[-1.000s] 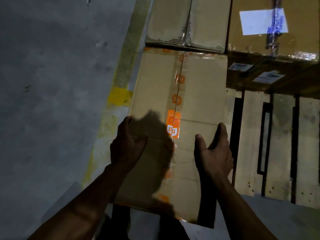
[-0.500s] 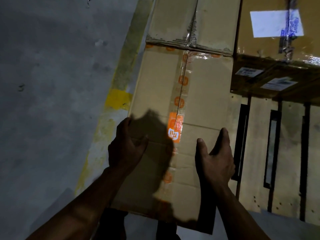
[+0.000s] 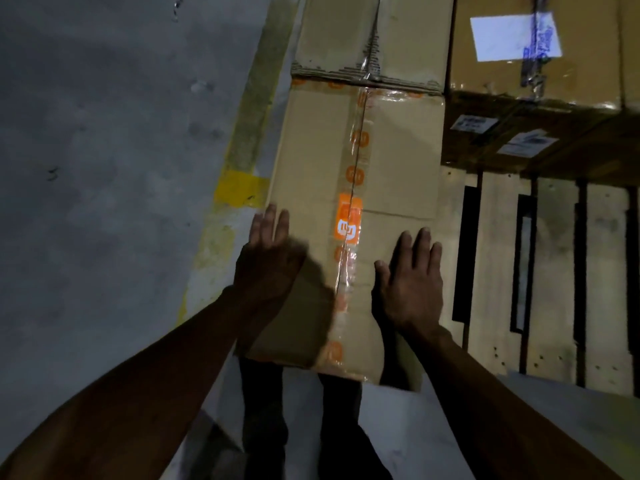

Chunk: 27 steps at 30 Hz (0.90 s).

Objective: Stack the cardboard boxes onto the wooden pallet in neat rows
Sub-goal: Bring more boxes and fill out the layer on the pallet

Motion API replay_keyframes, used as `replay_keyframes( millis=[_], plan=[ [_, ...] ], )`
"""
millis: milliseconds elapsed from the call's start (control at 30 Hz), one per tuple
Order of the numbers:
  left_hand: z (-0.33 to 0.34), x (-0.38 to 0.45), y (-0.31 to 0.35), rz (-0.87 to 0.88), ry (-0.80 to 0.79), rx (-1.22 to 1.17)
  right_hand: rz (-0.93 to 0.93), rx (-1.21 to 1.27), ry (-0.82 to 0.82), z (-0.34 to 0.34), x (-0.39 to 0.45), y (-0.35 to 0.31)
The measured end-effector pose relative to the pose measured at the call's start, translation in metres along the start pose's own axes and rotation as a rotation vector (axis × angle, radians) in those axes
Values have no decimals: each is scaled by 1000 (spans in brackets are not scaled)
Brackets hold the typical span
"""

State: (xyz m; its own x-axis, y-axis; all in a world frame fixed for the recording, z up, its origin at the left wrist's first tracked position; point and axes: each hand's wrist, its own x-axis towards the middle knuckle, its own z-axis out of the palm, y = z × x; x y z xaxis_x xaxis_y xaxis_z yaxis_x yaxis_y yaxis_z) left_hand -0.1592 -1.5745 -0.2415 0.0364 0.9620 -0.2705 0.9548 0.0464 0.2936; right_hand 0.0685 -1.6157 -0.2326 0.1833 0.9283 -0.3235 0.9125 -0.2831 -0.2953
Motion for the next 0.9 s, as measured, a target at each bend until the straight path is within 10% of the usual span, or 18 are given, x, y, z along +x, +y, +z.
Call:
replay_keyframes(
  millis=[433,900],
  plan=[
    [4,-118,-65,372,-223,272,-113,-216,-264,21,-119,20],
    [-12,-106,-59,460,-258,321,-164,-217,-186,20,-116,25]
  ],
)
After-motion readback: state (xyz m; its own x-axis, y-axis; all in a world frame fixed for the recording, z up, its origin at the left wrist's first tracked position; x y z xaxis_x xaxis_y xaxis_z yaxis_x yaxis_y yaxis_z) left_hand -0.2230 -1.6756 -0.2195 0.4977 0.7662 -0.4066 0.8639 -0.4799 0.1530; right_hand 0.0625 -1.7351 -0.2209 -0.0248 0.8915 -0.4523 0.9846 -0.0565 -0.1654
